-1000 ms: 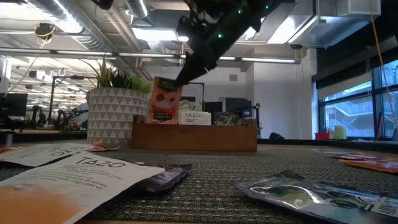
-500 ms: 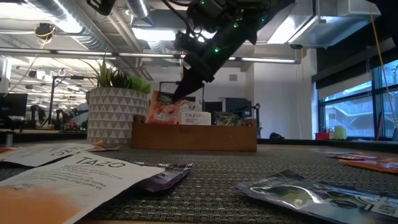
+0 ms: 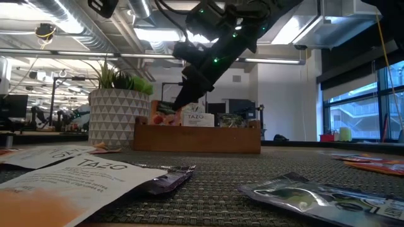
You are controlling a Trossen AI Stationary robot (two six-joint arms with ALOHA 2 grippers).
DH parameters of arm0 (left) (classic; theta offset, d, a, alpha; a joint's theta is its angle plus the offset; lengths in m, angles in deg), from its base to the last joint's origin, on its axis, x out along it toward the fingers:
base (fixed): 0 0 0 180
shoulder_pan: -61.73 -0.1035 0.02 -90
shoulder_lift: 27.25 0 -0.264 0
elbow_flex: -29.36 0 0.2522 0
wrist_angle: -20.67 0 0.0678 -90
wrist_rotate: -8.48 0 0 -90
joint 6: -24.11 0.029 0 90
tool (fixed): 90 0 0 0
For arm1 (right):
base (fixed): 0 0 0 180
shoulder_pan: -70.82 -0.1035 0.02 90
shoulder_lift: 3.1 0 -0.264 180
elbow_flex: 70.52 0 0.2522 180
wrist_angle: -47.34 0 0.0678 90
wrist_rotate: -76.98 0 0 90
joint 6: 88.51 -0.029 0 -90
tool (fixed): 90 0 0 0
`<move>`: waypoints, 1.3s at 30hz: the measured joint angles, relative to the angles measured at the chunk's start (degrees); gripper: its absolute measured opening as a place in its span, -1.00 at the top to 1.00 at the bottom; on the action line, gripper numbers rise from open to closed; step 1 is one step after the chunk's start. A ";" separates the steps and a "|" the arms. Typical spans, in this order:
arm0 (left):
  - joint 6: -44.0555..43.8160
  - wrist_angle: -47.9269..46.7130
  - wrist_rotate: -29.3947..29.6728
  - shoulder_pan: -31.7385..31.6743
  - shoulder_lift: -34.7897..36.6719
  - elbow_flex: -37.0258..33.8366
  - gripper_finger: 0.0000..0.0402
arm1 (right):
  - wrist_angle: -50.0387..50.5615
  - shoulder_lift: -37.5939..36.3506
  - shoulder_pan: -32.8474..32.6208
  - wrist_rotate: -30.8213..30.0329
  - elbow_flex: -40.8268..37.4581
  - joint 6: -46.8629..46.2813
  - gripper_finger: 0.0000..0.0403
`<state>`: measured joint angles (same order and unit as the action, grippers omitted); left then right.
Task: Pick & Place Tea
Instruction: Put the orange tea bag into the left slot of the wooden organizer
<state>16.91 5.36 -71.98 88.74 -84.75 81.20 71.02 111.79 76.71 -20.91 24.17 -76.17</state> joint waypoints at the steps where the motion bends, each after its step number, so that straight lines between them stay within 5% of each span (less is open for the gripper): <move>1: -0.04 0.26 0.00 0.00 -0.30 0.04 0.98 | -0.21 0.02 0.00 0.02 0.00 0.07 0.91; 10: 0.04 -0.06 1.71 -0.04 -3.03 0.02 0.98 | -0.97 0.00 0.20 -0.05 0.02 1.77 0.88; 22: 0.04 0.61 5.60 -0.11 -5.46 0.02 0.98 | -0.88 -2.21 -0.27 -1.34 0.00 0.36 0.57; 31: 7.01 14.57 6.20 -0.13 -13.41 0.00 0.98 | 14.36 -10.62 -6.69 6.37 -0.40 -5.92 0.56; 39: 12.77 27.98 12.00 -0.28 -23.98 0.00 0.98 | 7.40 -20.96 -13.61 5.87 -17.94 -18.54 0.56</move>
<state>29.68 33.34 -59.98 88.46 -108.73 81.20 78.42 90.83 63.10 -15.05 6.22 -94.71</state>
